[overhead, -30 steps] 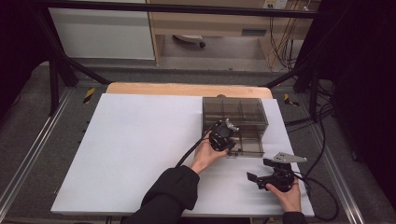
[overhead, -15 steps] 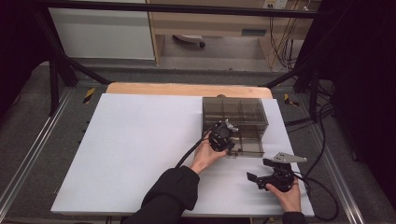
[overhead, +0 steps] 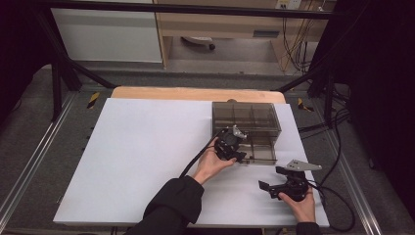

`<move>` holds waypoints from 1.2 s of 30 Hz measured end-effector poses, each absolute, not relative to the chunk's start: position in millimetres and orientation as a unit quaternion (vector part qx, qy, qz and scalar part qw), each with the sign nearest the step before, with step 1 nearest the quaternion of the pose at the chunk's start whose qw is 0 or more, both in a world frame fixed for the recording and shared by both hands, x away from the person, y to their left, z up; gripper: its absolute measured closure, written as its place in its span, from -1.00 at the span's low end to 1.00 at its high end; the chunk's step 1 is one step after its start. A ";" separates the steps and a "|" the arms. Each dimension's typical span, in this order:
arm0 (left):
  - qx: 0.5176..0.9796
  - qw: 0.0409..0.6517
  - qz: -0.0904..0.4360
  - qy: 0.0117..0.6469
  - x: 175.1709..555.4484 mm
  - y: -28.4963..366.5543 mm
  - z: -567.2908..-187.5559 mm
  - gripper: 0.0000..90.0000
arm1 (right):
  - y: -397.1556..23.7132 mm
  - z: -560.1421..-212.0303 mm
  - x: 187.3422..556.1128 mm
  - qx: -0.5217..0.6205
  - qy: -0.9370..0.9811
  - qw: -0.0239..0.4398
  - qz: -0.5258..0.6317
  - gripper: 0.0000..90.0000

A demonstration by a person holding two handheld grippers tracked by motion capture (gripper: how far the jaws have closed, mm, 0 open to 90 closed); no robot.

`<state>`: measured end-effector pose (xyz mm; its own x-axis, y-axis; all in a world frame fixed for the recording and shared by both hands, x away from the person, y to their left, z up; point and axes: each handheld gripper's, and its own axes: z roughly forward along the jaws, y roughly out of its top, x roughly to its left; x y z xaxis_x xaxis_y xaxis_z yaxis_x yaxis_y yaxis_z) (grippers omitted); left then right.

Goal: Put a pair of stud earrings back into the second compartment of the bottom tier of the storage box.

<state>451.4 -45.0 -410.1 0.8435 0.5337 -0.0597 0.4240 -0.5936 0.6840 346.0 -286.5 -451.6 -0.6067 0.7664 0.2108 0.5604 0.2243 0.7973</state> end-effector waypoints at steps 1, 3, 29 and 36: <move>0.889 0.363 0.074 0.269 450.2 -42.2 -409.1 0.23 | -286.4 -451.6 346.0 0.428 0.774 0.114 0.452 -0.98; 0.890 0.364 0.074 0.265 446.9 -36.4 -406.5 0.17 | -286.4 -451.7 345.9 0.428 0.774 0.115 0.452 -0.98; 0.868 0.406 0.097 0.268 406.1 51.3 -401.3 -0.64 | -285.9 -452.4 346.1 0.431 0.775 0.116 0.448 -0.98; 0.863 0.411 0.102 0.276 401.0 75.4 -403.4 -0.69 | -285.9 -452.6 346.3 0.431 0.775 0.116 0.447 -0.98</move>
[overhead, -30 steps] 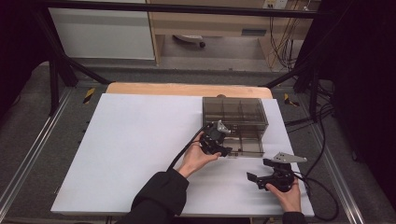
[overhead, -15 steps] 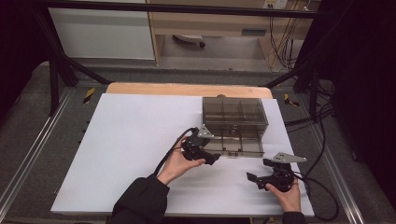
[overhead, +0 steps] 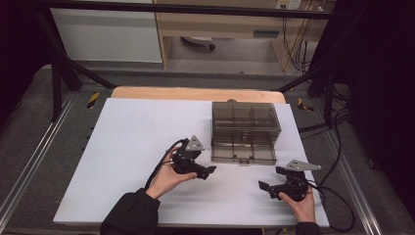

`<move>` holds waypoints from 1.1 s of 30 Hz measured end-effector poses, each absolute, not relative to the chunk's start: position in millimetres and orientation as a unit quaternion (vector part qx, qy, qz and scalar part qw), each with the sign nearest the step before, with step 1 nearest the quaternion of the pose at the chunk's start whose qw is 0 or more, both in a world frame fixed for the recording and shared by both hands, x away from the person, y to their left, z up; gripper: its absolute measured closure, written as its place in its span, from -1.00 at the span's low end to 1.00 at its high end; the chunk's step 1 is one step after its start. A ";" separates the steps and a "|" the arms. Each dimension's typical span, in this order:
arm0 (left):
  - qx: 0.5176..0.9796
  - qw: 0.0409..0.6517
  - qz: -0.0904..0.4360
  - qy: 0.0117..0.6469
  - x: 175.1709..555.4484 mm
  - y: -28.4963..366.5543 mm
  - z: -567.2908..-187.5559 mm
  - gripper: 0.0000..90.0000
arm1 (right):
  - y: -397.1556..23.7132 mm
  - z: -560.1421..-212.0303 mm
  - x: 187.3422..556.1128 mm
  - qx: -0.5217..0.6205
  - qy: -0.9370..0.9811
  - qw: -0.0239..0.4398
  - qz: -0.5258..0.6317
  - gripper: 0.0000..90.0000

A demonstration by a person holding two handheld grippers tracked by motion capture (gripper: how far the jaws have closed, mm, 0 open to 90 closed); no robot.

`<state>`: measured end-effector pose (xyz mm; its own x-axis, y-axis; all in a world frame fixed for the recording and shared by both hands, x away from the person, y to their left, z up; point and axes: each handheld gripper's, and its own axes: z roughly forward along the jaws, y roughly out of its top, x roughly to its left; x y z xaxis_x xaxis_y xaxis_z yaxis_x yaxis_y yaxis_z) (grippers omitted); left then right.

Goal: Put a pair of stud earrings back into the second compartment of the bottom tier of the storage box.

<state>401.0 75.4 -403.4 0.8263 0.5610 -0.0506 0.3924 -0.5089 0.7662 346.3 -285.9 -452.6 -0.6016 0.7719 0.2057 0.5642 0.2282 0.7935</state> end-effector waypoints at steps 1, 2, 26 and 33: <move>0.860 0.415 0.102 0.279 400.1 79.0 -404.2 -0.69 | -285.7 -452.6 346.3 0.432 0.774 0.116 0.448 -0.98; 0.858 0.416 0.102 0.282 399.3 82.8 -405.2 -0.69 | -285.7 -452.6 346.3 0.432 0.774 0.116 0.447 -0.98; 0.837 0.420 0.123 0.329 380.1 185.2 -435.3 -0.69 | -287.0 -453.0 346.1 0.437 0.772 0.114 0.448 -0.98; 0.830 0.418 0.138 0.343 374.5 215.8 -439.8 -0.69 | -287.8 -453.0 346.3 0.437 0.771 0.114 0.449 -0.98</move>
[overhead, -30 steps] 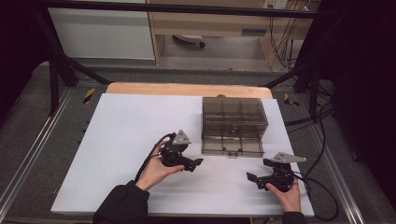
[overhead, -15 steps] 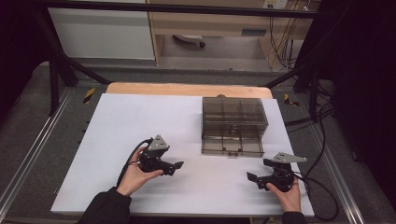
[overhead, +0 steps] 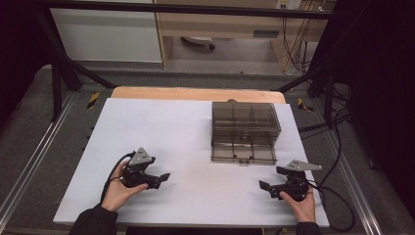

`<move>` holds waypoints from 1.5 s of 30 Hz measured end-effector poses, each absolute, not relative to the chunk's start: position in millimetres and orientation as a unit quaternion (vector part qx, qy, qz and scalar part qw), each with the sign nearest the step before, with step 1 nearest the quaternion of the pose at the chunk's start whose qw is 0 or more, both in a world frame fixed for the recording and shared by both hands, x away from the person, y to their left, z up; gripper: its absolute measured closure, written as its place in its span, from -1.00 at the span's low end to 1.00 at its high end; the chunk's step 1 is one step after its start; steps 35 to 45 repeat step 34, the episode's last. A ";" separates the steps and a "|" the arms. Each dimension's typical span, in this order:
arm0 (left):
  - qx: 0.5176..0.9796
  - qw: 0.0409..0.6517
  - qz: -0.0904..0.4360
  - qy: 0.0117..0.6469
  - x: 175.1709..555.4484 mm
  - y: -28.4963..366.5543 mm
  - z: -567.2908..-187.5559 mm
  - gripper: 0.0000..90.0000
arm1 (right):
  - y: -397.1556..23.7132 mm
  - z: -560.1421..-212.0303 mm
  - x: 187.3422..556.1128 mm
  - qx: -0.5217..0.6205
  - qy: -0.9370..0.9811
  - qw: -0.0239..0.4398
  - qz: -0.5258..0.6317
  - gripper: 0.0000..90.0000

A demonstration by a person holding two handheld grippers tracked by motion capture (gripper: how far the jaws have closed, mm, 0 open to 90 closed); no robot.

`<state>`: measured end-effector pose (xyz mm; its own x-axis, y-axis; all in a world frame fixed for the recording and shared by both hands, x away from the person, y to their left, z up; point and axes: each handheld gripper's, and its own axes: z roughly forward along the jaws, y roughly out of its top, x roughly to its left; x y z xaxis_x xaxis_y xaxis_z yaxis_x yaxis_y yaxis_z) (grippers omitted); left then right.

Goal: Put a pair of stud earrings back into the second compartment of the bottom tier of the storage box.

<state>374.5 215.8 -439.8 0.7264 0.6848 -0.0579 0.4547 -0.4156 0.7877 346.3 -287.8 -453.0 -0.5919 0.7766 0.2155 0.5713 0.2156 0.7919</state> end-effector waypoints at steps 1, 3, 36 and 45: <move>0.828 0.419 0.138 0.346 373.8 219.6 -440.0 -0.69 | -287.7 -453.2 346.4 0.438 0.770 0.114 0.449 -0.98; 0.825 0.421 0.138 0.351 372.4 226.4 -440.8 -0.70 | -287.7 -453.4 346.4 0.437 0.771 0.115 0.448 -0.98; 0.812 0.408 0.168 0.382 355.1 284.9 -453.3 -0.72 | -288.8 -452.4 344.5 0.435 0.771 0.111 0.451 -0.98; 0.812 0.408 0.168 0.382 355.1 284.9 -453.3 -0.72 | -288.8 -452.4 344.5 0.435 0.771 0.111 0.451 -0.98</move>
